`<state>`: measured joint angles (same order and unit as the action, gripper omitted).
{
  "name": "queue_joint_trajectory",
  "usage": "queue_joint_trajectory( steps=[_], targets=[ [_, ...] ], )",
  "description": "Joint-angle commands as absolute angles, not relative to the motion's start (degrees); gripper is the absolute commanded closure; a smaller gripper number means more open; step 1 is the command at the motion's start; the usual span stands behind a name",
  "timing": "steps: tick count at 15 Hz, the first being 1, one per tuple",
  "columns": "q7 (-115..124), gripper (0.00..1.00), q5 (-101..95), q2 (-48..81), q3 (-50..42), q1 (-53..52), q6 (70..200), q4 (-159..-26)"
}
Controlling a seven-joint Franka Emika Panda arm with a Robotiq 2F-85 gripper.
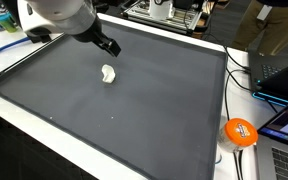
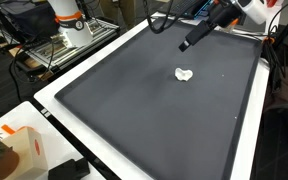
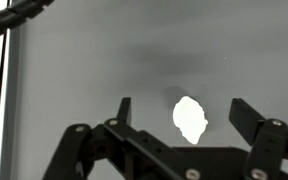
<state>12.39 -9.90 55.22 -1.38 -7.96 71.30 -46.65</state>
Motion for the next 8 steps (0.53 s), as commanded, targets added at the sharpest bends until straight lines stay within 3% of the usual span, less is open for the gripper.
queue_joint_trajectory(
  steps=[1,8],
  targets=[
    [15.30,0.00,-8.39,56.25,-1.11,-7.79,72.74,-45.24],
    [28.67,0.00,4.79,57.89,0.55,-5.22,79.18,-43.77]
  ],
)
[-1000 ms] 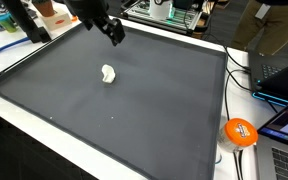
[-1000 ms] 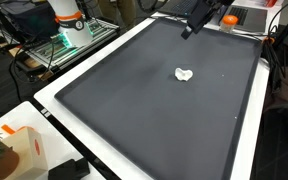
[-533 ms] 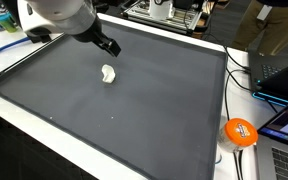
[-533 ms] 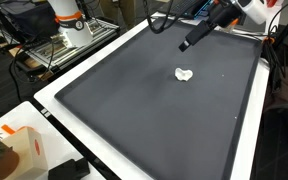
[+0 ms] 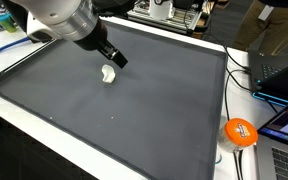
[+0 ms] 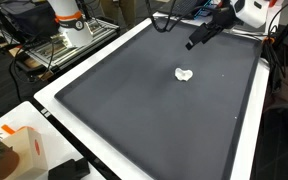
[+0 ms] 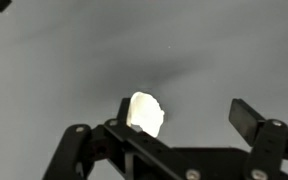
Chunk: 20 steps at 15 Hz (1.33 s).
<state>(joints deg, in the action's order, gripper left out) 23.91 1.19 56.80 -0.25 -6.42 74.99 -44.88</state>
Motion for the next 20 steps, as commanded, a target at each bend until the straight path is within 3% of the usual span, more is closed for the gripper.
queue_joint_trajectory(
  steps=[1,9,20],
  targets=[
    [29.84,0.00,4.04,57.78,-0.38,-5.88,82.00,-44.15],
    [14.81,0.00,-5.23,58.53,-1.27,-6.97,84.42,-44.57],
    [14.07,0.00,-5.50,60.16,-1.81,-6.60,84.49,-43.76]
  ],
)
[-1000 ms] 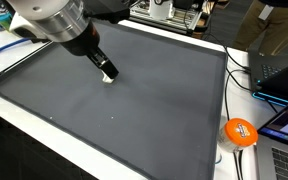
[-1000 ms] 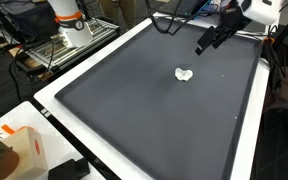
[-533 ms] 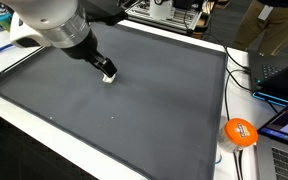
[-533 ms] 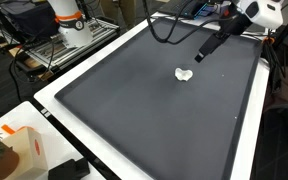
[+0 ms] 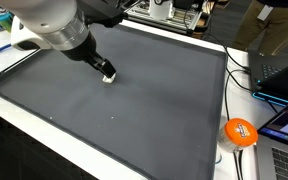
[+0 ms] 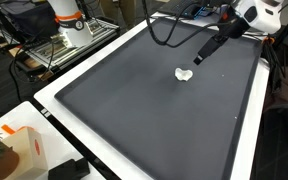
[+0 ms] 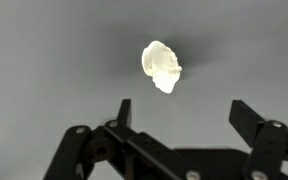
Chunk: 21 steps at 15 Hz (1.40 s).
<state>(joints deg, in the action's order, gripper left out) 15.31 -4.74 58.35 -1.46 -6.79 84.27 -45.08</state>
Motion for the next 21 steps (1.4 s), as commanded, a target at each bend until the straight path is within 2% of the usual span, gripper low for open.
queue_joint_trajectory(
  steps=[1,21],
  targets=[
    [14.12,0.00,-5.25,60.42,-1.82,-6.47,84.87,-43.66],
    [12.93,0.00,-6.04,68.05,-2.43,-7.17,84.76,-38.11]
  ],
)
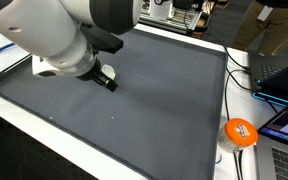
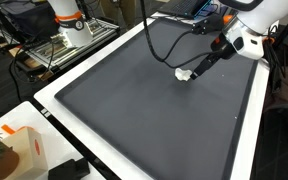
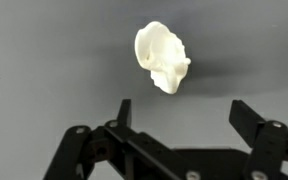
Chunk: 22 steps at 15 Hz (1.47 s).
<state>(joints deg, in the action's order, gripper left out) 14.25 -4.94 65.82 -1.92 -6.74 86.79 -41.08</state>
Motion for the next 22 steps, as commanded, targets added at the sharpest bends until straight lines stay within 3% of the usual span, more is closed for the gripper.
queue_joint_trajectory(
  steps=[1,12,22],
  targets=[
    [12.93,0.00,-6.21,68.22,-2.46,-7.23,84.63,-37.93],
    [12.53,0.00,-6.84,69.09,-2.77,-7.94,82.16,-36.38],
    [14.46,0.00,0.71,55.66,-0.26,-3.77,79.24,-49.16]
  ],
)
